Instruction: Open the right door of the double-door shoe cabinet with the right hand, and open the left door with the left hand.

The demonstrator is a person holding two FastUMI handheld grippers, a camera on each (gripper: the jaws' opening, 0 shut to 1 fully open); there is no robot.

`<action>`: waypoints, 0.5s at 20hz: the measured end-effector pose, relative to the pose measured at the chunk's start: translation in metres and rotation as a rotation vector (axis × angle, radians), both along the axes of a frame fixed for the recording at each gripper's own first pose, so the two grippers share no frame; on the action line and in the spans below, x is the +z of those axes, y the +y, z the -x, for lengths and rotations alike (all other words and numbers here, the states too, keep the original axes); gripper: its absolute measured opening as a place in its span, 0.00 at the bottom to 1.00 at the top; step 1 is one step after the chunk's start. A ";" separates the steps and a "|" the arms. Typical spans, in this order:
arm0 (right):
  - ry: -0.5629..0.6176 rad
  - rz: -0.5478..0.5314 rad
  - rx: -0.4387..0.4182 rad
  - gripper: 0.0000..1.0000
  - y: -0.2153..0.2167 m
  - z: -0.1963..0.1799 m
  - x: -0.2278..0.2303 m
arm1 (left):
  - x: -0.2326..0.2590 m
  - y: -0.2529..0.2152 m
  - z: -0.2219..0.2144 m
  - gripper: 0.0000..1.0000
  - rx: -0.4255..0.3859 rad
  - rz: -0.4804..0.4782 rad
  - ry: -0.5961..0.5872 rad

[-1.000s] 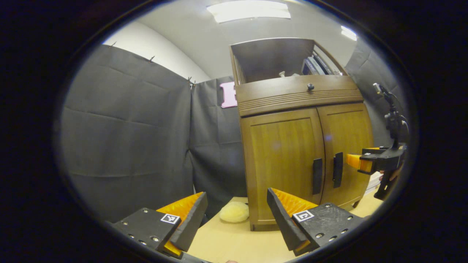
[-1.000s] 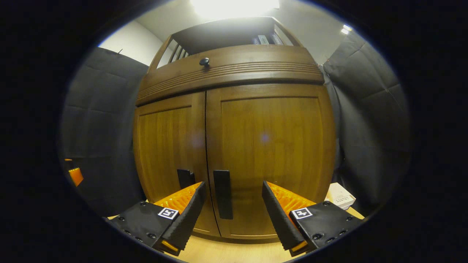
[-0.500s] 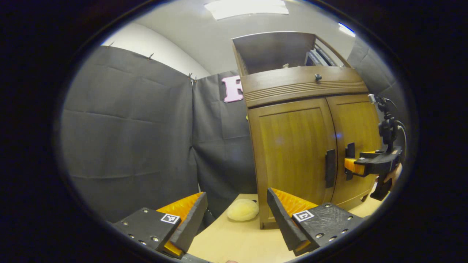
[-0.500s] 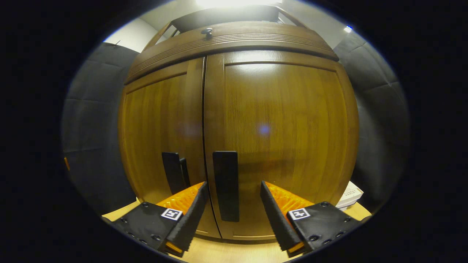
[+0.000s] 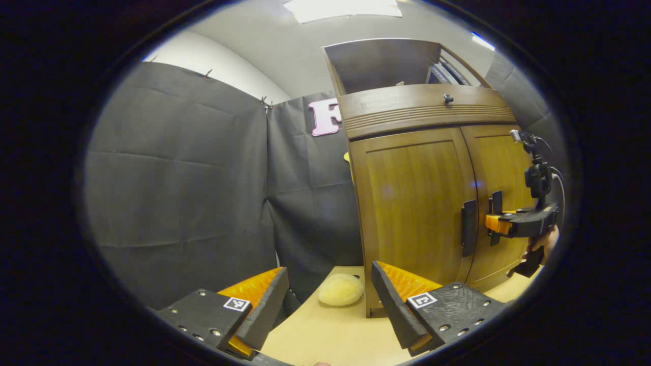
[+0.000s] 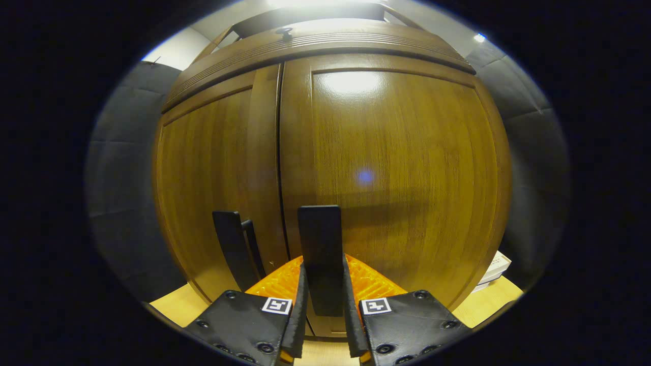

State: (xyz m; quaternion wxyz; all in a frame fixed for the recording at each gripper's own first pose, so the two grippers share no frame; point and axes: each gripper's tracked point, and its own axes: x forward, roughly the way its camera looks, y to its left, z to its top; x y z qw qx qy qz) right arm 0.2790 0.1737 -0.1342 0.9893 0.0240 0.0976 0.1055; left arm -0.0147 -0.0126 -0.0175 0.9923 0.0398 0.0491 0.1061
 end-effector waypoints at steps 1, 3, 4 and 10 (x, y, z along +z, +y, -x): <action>0.011 0.006 0.006 0.30 -0.001 0.003 0.001 | -0.001 0.000 0.000 1.00 -0.002 0.002 0.000; 0.028 -0.006 0.020 0.30 0.000 0.004 0.000 | 0.000 -0.001 0.000 1.00 -0.006 0.006 -0.003; 0.026 -0.013 0.029 0.30 -0.001 0.006 0.001 | 0.001 -0.001 -0.001 1.00 -0.008 0.007 -0.006; 0.013 -0.013 0.086 0.30 -0.010 0.037 0.005 | 0.004 -0.003 -0.002 1.00 -0.031 0.015 -0.023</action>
